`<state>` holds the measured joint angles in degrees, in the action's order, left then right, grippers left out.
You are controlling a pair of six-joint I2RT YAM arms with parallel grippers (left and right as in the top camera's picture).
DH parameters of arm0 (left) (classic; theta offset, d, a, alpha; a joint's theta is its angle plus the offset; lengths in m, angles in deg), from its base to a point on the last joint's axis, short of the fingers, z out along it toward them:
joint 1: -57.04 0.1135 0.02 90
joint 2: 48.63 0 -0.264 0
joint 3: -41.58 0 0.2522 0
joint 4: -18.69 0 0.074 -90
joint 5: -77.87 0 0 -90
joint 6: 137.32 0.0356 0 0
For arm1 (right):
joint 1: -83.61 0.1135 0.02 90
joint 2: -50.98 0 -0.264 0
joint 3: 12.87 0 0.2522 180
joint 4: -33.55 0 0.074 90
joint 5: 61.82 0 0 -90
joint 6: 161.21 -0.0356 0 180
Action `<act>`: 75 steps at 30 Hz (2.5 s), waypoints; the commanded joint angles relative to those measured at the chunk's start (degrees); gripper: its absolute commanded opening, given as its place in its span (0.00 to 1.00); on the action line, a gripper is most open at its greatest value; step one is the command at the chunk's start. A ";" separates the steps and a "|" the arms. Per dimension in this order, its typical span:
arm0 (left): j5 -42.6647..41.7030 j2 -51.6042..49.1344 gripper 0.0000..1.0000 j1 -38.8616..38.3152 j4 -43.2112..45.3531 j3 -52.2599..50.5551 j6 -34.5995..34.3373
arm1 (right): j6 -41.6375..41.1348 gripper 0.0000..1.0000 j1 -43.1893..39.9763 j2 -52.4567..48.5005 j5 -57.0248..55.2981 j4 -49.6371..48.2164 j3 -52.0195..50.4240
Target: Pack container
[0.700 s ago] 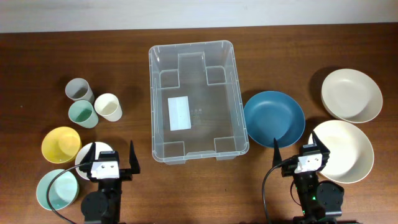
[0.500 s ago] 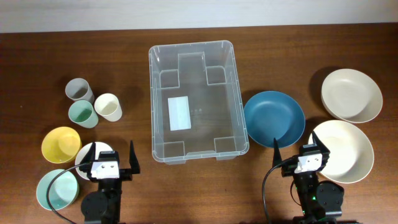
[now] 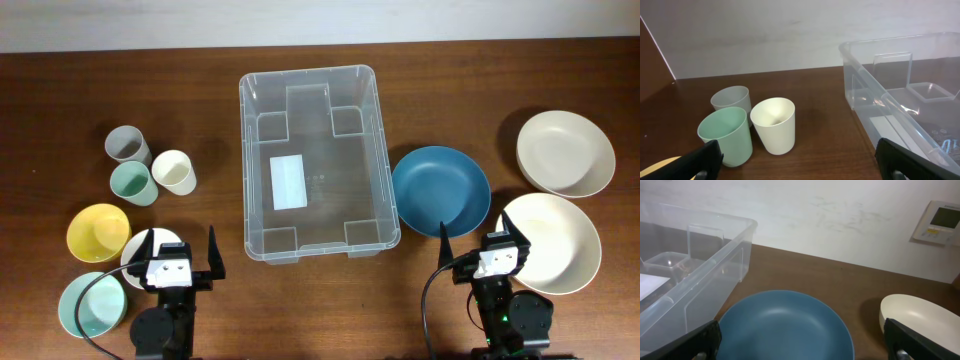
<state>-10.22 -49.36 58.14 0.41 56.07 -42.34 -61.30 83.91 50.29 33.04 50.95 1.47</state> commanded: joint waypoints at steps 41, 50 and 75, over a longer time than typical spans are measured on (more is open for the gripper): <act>0.39 0.39 1.00 0.17 -0.07 -0.22 0.72 | 0.17 0.99 -0.33 0.44 0.55 0.39 -0.26; 0.39 0.39 1.00 0.17 -0.07 -0.22 0.72 | 0.17 0.99 -0.33 0.44 0.55 0.39 -0.26; 0.42 -0.28 1.00 0.20 -5.97 5.16 -5.01 | -10.88 0.99 -0.37 -3.78 -1.22 1.57 3.34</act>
<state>-10.22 -49.38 58.14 -2.75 57.41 -45.47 -68.62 83.91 48.48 32.47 51.80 1.89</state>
